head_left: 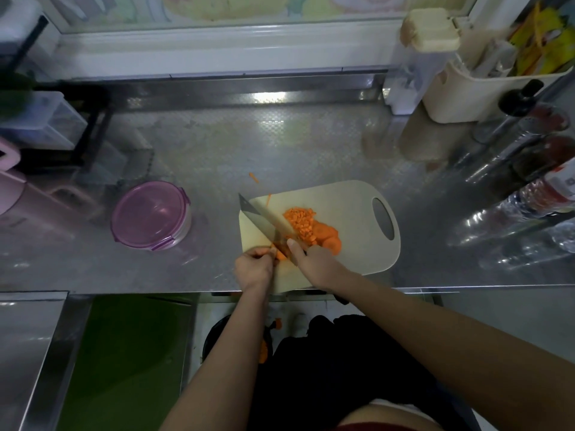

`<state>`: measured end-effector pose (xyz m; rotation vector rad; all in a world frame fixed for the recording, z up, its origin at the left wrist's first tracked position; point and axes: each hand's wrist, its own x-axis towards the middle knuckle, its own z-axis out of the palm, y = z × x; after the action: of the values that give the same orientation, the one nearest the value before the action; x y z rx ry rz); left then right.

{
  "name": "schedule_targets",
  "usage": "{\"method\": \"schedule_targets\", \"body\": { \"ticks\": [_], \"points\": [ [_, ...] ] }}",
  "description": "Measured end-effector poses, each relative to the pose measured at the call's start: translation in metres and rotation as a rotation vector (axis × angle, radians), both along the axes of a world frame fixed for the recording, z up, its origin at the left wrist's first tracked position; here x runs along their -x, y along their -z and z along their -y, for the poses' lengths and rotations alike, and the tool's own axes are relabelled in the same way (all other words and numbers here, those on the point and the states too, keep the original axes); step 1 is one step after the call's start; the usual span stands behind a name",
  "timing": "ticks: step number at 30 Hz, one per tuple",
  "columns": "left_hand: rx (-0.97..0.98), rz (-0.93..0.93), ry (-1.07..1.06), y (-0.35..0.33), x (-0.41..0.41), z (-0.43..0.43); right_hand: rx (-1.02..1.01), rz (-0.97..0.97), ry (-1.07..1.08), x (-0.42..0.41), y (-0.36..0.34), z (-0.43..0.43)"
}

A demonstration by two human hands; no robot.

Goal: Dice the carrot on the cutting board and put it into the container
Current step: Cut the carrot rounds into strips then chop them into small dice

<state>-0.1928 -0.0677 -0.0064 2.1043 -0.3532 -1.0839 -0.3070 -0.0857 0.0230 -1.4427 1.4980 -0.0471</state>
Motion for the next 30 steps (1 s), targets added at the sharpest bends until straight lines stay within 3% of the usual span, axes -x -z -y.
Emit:
{"method": "schedule_targets", "body": {
  "ticks": [12,30],
  "points": [
    [-0.001,-0.009,0.005,0.003,0.001,0.001,0.045,0.128,-0.022,0.016,-0.014,-0.012],
    [-0.015,0.036,-0.006,0.008,0.002,0.001,0.045,0.068,-0.071,0.030,-0.019,-0.021]
  ]
}}
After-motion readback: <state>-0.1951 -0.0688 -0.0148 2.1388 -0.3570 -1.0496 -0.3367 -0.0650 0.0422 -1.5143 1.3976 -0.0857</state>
